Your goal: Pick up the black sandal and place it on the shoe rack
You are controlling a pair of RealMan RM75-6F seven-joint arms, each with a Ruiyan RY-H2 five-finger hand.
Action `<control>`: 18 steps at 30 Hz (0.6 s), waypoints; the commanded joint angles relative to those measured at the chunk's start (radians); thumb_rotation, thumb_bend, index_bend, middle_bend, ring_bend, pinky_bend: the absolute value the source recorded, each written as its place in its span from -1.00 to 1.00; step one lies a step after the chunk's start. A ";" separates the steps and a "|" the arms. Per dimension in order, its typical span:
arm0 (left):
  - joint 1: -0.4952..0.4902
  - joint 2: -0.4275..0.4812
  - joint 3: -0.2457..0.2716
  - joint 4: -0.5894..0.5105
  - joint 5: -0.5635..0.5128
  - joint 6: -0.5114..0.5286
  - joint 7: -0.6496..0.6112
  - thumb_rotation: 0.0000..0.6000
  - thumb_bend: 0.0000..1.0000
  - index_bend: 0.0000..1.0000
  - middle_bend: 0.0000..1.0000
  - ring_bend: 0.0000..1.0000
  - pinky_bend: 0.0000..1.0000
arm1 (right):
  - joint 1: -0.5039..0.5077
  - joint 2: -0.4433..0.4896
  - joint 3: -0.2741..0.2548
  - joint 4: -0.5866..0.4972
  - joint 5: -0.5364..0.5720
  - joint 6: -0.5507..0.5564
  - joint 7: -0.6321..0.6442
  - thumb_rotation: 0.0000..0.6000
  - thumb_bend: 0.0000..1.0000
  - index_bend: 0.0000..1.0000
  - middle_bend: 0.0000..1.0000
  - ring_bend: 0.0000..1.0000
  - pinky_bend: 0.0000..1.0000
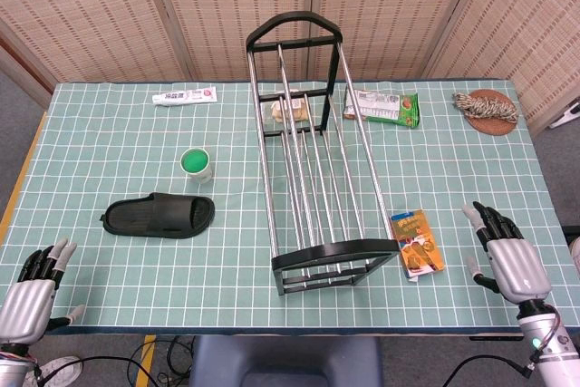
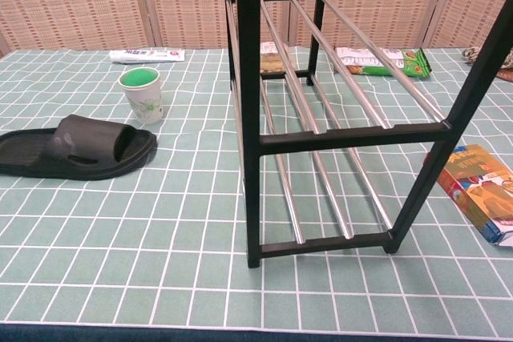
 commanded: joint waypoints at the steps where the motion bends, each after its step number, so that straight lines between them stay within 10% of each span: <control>1: -0.004 0.002 -0.001 -0.001 -0.002 -0.010 -0.007 1.00 -0.66 -1.00 -1.00 -1.00 -1.00 | -0.004 0.002 0.001 -0.004 0.006 0.007 -0.003 1.00 -0.11 -1.00 -1.00 -1.00 -0.83; 18: -0.163 0.129 -0.052 -0.131 -0.118 -0.290 -0.078 1.00 -0.66 -1.00 -1.00 -1.00 -1.00 | -0.013 0.034 0.005 -0.011 -0.024 0.029 0.079 1.00 -0.11 -1.00 -1.00 -1.00 -0.83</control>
